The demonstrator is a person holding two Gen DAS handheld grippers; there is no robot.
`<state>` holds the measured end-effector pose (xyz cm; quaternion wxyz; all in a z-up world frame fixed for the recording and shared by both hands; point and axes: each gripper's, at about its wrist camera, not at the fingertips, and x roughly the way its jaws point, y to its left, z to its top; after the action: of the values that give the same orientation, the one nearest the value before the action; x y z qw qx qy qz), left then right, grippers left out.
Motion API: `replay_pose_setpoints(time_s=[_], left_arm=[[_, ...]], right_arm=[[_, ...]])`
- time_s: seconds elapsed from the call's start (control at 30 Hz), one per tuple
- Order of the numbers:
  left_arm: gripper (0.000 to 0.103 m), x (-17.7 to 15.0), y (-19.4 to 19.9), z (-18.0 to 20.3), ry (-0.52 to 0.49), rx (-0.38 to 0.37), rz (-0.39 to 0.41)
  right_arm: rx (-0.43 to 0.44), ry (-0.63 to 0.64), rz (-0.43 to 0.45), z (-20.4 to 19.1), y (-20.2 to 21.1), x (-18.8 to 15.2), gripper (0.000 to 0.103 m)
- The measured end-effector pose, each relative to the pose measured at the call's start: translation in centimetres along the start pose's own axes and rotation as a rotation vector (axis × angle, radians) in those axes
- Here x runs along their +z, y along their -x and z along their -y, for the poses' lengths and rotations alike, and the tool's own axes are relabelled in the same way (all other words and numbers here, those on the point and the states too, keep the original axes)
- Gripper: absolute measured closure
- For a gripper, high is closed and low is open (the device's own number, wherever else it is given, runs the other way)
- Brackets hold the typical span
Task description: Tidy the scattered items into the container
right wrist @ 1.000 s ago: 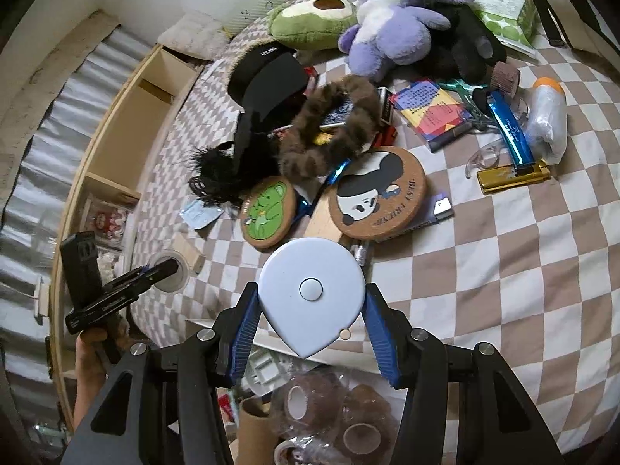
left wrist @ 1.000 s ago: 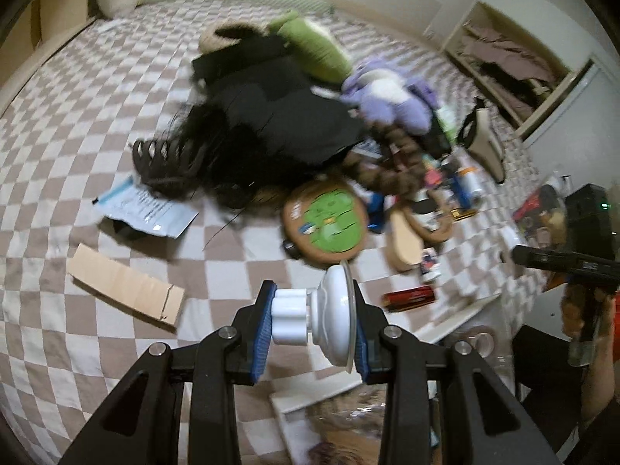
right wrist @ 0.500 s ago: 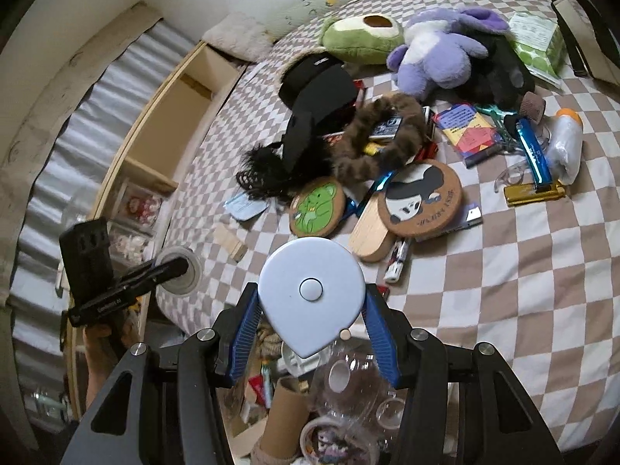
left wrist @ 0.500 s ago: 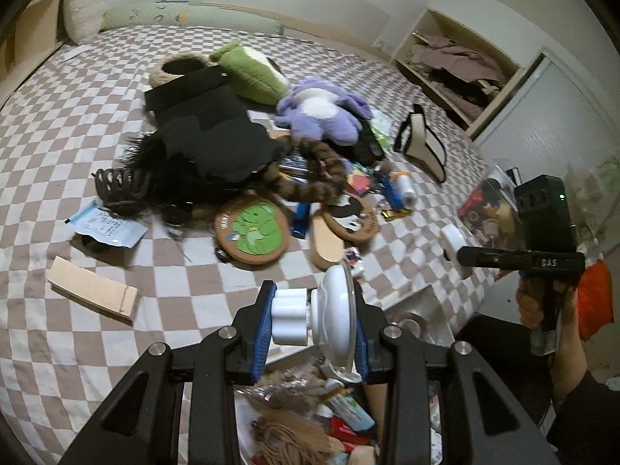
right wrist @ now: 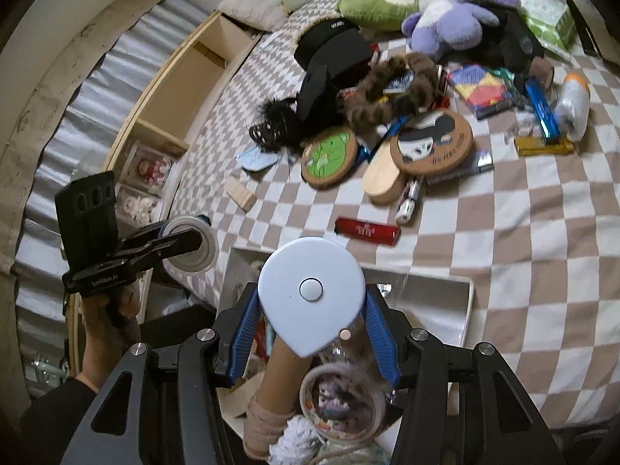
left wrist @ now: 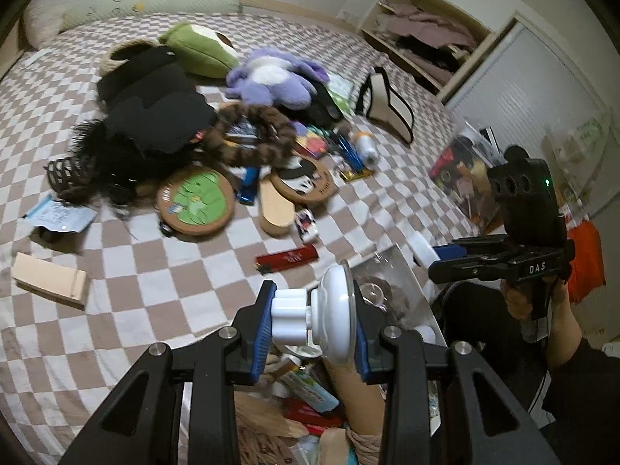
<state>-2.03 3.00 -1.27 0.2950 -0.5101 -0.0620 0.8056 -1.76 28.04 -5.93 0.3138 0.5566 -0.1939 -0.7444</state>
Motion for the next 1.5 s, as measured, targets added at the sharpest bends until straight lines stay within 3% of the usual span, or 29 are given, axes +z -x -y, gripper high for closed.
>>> replay_pose_setpoints(time_s=[0.27,0.57,0.87,1.2,1.5], left_arm=[[0.069,-0.7,-2.6,2.1,-0.055,0.005,-0.076],[0.069,-1.4,-5.1,4.1,-0.196,0.128,-0.131],[0.069,-2.0,-7.1,5.3,-0.295,0.178,-0.179],[0.069,-2.1,-8.5,6.2,-0.354,0.219,-0.203],[0.069,-3.1,-9.4,7.4,-0.499,0.306,-0.225]], right_arm=[[0.032,-0.003,-0.076,0.2,-1.3,-2.4,0.049],[0.033,0.05,-0.194,-0.8,-3.6,-5.1,0.049],[-0.027,0.186,-0.27,-2.4,-4.3,-7.2,0.049],[-0.08,0.218,-0.223,-1.7,-2.2,-7.0,0.049],[-0.08,0.264,-0.271,-2.3,-3.1,-8.0,0.049]])
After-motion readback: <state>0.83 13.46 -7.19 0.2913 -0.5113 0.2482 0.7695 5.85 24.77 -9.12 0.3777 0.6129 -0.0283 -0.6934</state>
